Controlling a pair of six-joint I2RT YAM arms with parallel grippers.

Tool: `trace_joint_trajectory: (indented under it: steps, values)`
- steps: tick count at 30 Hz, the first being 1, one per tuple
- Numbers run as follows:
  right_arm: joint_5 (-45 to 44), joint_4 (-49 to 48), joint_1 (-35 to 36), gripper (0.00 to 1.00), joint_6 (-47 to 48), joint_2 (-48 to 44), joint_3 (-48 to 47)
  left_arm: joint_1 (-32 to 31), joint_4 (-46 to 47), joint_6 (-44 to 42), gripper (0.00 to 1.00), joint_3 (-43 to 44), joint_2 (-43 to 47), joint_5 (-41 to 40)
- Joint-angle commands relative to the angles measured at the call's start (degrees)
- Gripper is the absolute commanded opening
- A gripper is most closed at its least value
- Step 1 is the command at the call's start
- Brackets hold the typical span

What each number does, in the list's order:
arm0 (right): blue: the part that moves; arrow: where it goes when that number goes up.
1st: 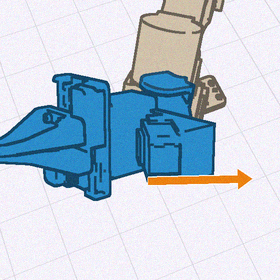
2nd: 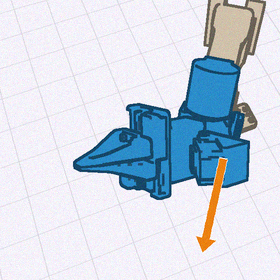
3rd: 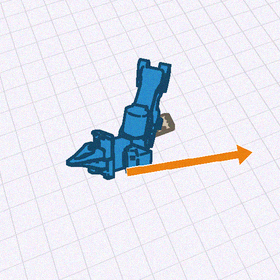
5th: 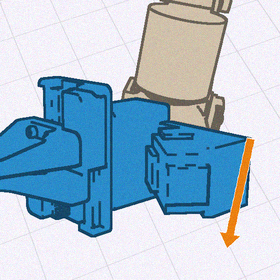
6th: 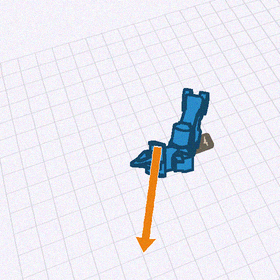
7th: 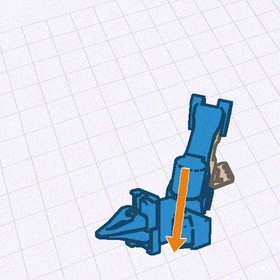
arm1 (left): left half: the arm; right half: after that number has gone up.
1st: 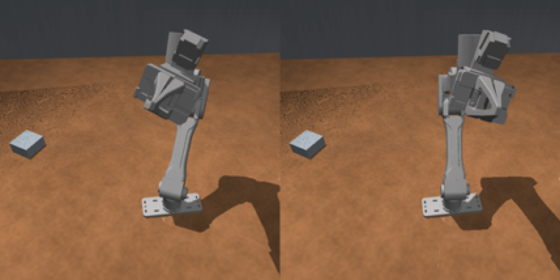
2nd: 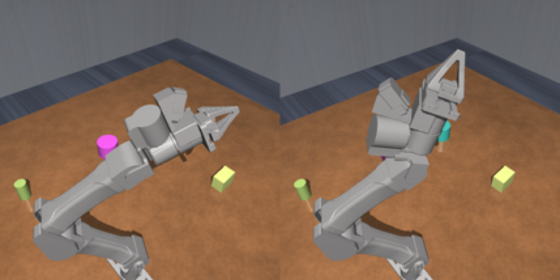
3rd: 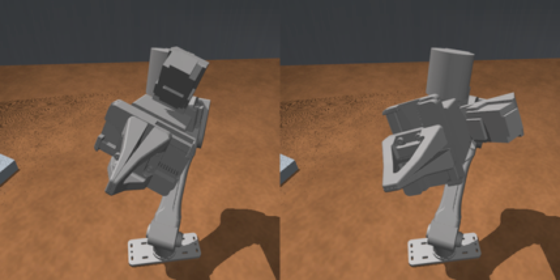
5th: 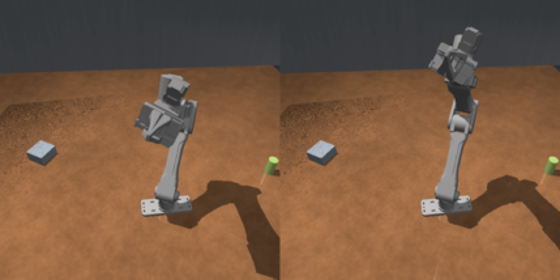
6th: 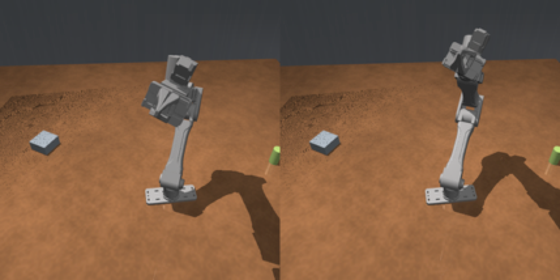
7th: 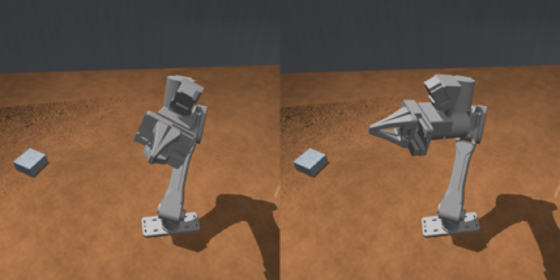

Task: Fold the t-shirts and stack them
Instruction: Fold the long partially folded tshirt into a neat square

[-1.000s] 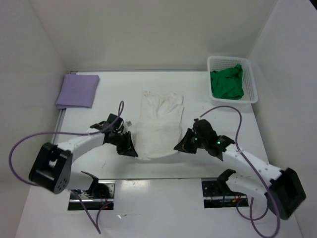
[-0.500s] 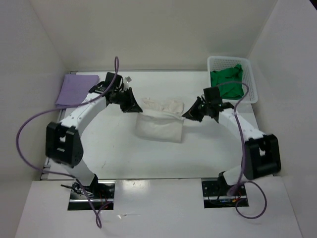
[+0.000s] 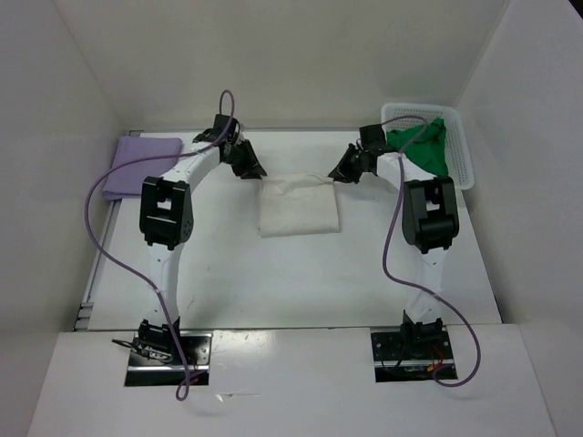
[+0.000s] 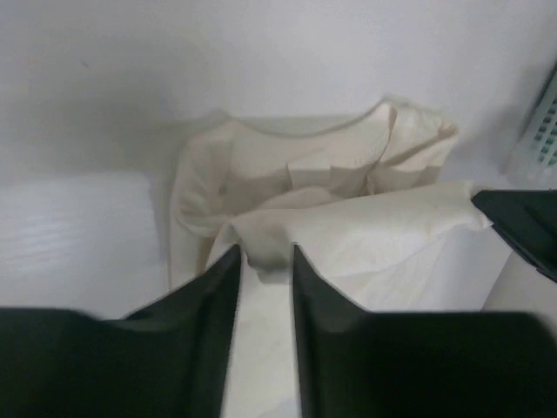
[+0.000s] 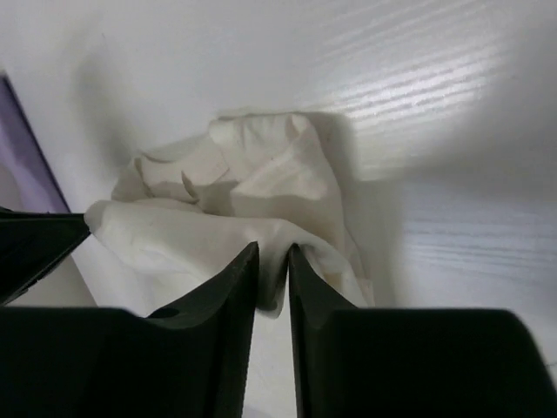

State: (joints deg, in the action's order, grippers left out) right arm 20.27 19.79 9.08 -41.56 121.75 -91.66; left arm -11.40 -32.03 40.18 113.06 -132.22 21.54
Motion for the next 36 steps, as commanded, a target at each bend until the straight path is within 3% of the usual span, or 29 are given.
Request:
trace_joint_trajectory:
  steps: [1, 4, 7, 8, 11, 12, 13, 14, 15, 16, 17, 25, 30, 34, 36]
  values:
    - [0.0, -1.9, -0.2, 0.27, 0.5, 1.7, -6.6, 2.4, 4.7, 3.7, 0.42, 3.9, -0.3, 0.6]
    - [-0.6, -2.6, -0.2, 0.45, 0.5, 0.3, -7.1, 2.4, 6.9, 3.8, 0.63, 2.6, 3.5, 1.2]
    - [-2.6, -2.6, -0.2, 0.60, 2.0, -5.0, -5.9, 2.4, 7.9, 2.4, 0.63, -1.8, 8.8, -0.4]
    - [-4.1, -2.0, -0.2, 0.63, 3.3, -6.9, -3.7, 2.4, 9.3, 2.4, 0.56, -4.4, 10.5, -0.4]
    - [-6.6, -3.5, 0.9, 0.66, 3.9, -14.5, 3.8, -1.9, 14.4, 3.0, 0.49, -15.6, 16.0, 2.1]
    - [-6.6, -4.5, 2.3, 0.62, 3.9, -15.9, 5.6, -3.0, 16.5, 3.8, 0.40, -18.1, 17.6, 3.4]
    - [-6.0, -4.5, 3.1, 0.47, 3.9, -16.7, 7.9, -4.1, 18.4, 4.7, 0.35, -20.7, 18.3, 4.1]
    - [-4.8, -4.5, 4.0, 0.25, 3.9, -16.7, 8.7, -6.5, 20.3, 6.2, 0.30, -25.8, 18.8, 4.6]
    - [-3.3, -5.4, 6.2, 0.16, 3.9, -15.1, 8.7, -7.6, 21.6, 6.2, 0.23, -27.3, 18.8, 4.7]
    - [-1.0, -5.4, 7.3, 0.06, 4.9, -13.6, 8.7, -8.5, 21.6, 6.2, 0.21, -28.5, 18.8, 4.1]
    - [-1.0, -5.4, 8.5, 0.02, 5.4, -11.7, 7.4, -9.2, 21.6, 6.2, 0.21, -29.6, 18.8, 4.1]
    - [6.4, -2.4, 11.4, 0.00, 7.2, 6.0, -11.0, -10.4, 24.7, 7.6, 0.21, -39.7, 19.1, 4.1]
    - [12.4, -1.9, 10.3, 0.00, 6.1, 18.9, -24.3, -12.2, 23.2, 7.1, 0.33, -43.3, 23.0, 4.1]
    - [19.1, -3.1, 9.1, 0.00, 3.1, 25.2, -29.3, -12.2, 22.5, 7.1, 0.46, -45.2, 25.4, 4.1]
    - [19.6, -3.1, 8.6, 0.00, 2.4, 26.6, -30.5, -12.2, 22.5, 6.5, 0.57, -45.2, 26.1, 4.1]
